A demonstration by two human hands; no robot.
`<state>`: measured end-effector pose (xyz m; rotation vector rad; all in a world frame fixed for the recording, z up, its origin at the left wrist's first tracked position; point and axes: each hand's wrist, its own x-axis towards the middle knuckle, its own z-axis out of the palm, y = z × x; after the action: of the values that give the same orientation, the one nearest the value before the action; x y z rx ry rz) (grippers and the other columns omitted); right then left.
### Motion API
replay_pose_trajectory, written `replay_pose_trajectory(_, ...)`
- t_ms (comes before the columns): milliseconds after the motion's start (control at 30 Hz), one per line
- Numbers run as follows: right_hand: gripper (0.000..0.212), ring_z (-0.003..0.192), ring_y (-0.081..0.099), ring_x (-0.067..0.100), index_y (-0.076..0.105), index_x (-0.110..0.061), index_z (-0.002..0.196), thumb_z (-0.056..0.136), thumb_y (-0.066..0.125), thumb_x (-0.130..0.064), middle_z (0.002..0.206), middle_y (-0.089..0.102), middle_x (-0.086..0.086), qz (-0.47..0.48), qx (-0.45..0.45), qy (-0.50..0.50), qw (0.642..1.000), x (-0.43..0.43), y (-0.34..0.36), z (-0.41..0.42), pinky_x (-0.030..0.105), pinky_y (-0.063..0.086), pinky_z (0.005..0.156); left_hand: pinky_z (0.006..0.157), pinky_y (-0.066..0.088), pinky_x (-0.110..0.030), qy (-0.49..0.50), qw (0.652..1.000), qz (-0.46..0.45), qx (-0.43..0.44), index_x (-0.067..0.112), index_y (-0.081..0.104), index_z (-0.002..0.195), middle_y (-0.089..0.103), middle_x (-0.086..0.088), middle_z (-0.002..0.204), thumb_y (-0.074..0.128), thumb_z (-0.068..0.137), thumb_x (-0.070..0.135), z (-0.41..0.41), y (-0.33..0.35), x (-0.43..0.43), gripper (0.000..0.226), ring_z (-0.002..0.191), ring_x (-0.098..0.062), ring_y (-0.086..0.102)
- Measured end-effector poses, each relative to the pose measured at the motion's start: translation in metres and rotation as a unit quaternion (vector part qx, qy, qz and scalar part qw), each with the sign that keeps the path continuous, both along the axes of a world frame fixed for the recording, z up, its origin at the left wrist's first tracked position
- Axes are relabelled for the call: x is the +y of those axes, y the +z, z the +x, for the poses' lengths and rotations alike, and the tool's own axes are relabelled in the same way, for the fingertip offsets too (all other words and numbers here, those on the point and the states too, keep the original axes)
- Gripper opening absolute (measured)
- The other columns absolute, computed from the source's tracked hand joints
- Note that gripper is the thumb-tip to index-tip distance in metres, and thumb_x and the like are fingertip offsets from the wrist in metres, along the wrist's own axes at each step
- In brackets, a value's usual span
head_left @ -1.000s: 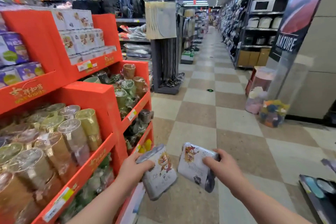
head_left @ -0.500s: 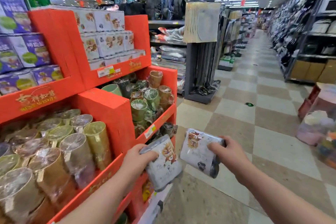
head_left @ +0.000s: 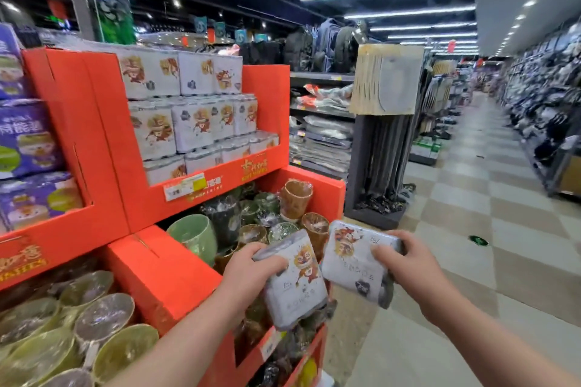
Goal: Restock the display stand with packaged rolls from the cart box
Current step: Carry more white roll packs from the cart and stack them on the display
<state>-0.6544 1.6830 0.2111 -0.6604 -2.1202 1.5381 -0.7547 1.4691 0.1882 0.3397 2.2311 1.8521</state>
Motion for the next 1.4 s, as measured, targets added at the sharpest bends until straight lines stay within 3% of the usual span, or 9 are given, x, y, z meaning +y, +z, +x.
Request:
replay_pose_trajectory(167, 0.012, 0.084, 0.062, 0.021, 0.059, -0.022, 0.089, 0.084, 0.062, -0.012, 0.094, 0.065, 0.006, 0.009, 0.004, 0.036, 0.999, 0.005, 0.012, -0.080, 0.042, 0.053, 0.082, 0.042, 0.033, -0.008, 0.041, 0.999, 0.008, 0.004, 0.006, 0.059, 0.085, 0.054, -0.003, 0.074, 0.066, 0.058, 0.030, -0.047, 0.016, -0.009, 0.037, 0.059, -0.012, 0.046)
replay_pose_trajectory(267, 0.013, 0.090, 0.062, 0.023, 0.057, -0.021, 0.094, 0.085, 0.064, -0.015, 0.099, 0.064, 0.007, 0.014, 0.018, 0.080, 0.997, 0.000, 0.027, -0.129, 0.043, 0.053, 0.085, 0.055, 0.040, -0.020, 0.089, 0.996, 0.002, 0.011, 0.006, 0.062, 0.087, 0.058, -0.002, 0.076, 0.064, 0.053, 0.033, -0.072, 0.026, -0.023, 0.043, 0.063, -0.014, 0.052)
replay_pose_trajectory(533, 0.028, 0.070, 0.053, 0.009, 0.055, -0.013, 0.107, 0.083, 0.067, -0.021, 0.091, 0.059, 0.000, 0.046, 0.073, 0.206, 0.975, -0.012, 0.064, -0.256, 0.021, 0.042, 0.055, 0.049, 0.037, -0.023, 0.218, 0.973, 0.066, 0.018, 0.012, 0.058, 0.075, 0.054, 0.003, 0.060, 0.068, 0.056, 0.023, -0.111, 0.047, -0.049, 0.024, 0.053, -0.013, 0.048)
replay_pose_trajectory(667, 0.061, 0.093, 0.064, 0.026, 0.062, -0.019, 0.105, 0.053, 0.065, -0.051, 0.103, 0.067, 0.006, 0.045, 0.078, 0.262, 0.961, -0.004, 0.080, -0.320, 0.043, 0.053, 0.084, 0.058, 0.041, -0.029, 0.267, 0.960, 0.078, 0.029, 0.009, 0.063, 0.082, 0.062, -0.004, 0.072, 0.069, 0.058, 0.022, -0.133, 0.053, -0.036, 0.028, 0.064, -0.018, 0.056)
replay_pose_trajectory(800, 0.033, 0.065, 0.052, 0.018, 0.064, -0.007, 0.079, 0.068, 0.059, -0.038, 0.069, 0.058, 0.001, 0.069, 0.102, 0.324, 0.938, 0.010, 0.103, -0.379, 0.031, 0.039, 0.061, 0.052, 0.044, -0.018, 0.339, 0.934, 0.102, 0.046, 0.011, 0.064, 0.082, 0.066, 0.001, 0.068, 0.071, 0.057, 0.020, -0.158, 0.061, -0.006, 0.027, 0.059, -0.011, 0.058)
replay_pose_trajectory(1000, 0.076, 0.072, 0.047, 0.019, 0.057, 0.012, 0.092, 0.053, 0.056, -0.052, 0.076, 0.050, 0.009, 0.017, 0.079, 0.377, 0.923, 0.037, 0.113, -0.465, 0.033, 0.034, 0.067, 0.055, 0.045, -0.018, 0.414, 0.904, 0.088, 0.065, 0.018, 0.059, 0.080, 0.063, -0.001, 0.074, 0.066, 0.083, 0.002, -0.183, 0.073, 0.035, 0.018, 0.065, -0.011, 0.057)
replay_pose_trajectory(1133, 0.042, 0.077, 0.052, 0.022, 0.063, 0.008, 0.102, 0.084, 0.058, -0.030, 0.095, 0.065, 0.019, -0.014, 0.028, 0.409, 0.912, 0.041, 0.116, -0.496, 0.030, 0.040, 0.063, 0.062, 0.046, -0.027, 0.446, 0.887, 0.099, 0.066, 0.015, 0.062, 0.094, 0.068, -0.005, 0.089, 0.068, 0.083, 0.009, -0.196, 0.081, 0.051, 0.013, 0.075, -0.015, 0.062)
replay_pose_trajectory(1233, 0.051, 0.082, 0.054, 0.025, 0.061, 0.005, 0.107, 0.074, 0.058, -0.033, 0.112, 0.065, 0.021, -0.003, -0.018, 0.416, 0.909, 0.038, 0.112, -0.520, 0.033, 0.039, 0.072, 0.060, 0.046, -0.025, 0.461, 0.878, 0.108, 0.070, 0.013, 0.060, 0.106, 0.068, -0.005, 0.096, 0.068, 0.083, 0.012, -0.202, 0.087, 0.058, 0.025, 0.078, -0.015, 0.065)
replay_pose_trajectory(1400, 0.011, 0.098, 0.056, 0.034, 0.057, -0.007, 0.098, 0.090, 0.052, -0.014, 0.106, 0.057, 0.020, 0.260, 0.027, 0.371, 0.891, 0.032, 0.118, -0.527, 0.033, 0.040, 0.079, 0.053, 0.045, -0.024, 0.465, 0.876, 0.098, 0.088, 0.019, 0.061, 0.093, 0.070, 0.000, 0.080, 0.066, 0.084, 0.007, -0.209, 0.101, 0.059, 0.017, 0.063, -0.011, 0.064)
